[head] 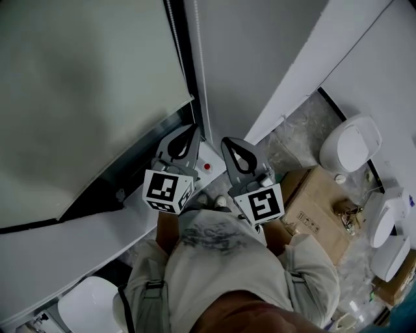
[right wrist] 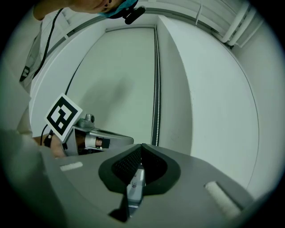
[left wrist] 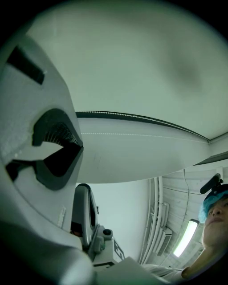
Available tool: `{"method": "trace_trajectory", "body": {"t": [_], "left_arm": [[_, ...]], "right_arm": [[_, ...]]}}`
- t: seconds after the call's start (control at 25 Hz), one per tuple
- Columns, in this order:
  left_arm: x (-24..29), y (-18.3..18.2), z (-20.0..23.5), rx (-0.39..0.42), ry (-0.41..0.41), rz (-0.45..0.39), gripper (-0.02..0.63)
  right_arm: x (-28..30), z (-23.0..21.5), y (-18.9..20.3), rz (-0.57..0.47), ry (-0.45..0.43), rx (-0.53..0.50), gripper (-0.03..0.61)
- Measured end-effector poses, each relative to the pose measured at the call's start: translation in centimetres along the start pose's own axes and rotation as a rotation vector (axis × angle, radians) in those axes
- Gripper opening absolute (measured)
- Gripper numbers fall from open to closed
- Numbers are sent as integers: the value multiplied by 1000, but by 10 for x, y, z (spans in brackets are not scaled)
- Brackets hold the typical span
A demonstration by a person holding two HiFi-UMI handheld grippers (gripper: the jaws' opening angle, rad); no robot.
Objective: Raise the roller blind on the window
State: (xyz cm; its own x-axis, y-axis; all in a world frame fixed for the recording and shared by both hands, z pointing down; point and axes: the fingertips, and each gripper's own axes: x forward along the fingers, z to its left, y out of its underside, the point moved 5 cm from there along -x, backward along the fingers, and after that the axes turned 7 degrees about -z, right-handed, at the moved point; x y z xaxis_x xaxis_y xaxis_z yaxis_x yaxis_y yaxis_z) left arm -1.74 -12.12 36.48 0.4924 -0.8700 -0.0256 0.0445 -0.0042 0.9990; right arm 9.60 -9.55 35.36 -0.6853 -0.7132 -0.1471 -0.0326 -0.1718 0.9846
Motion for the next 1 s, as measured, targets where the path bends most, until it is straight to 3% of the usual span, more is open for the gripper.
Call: {"method": "trace_trajectory", "body": {"t": [0.52,1.0], "left_arm": [[41,-2,24,-26,128,-25,7],[68,-1,33,-31,218,-46,62]], "right_arm": [[24,-13,5,51,118,-38,8],[27,-16,9,88,197,-70,9]]}}
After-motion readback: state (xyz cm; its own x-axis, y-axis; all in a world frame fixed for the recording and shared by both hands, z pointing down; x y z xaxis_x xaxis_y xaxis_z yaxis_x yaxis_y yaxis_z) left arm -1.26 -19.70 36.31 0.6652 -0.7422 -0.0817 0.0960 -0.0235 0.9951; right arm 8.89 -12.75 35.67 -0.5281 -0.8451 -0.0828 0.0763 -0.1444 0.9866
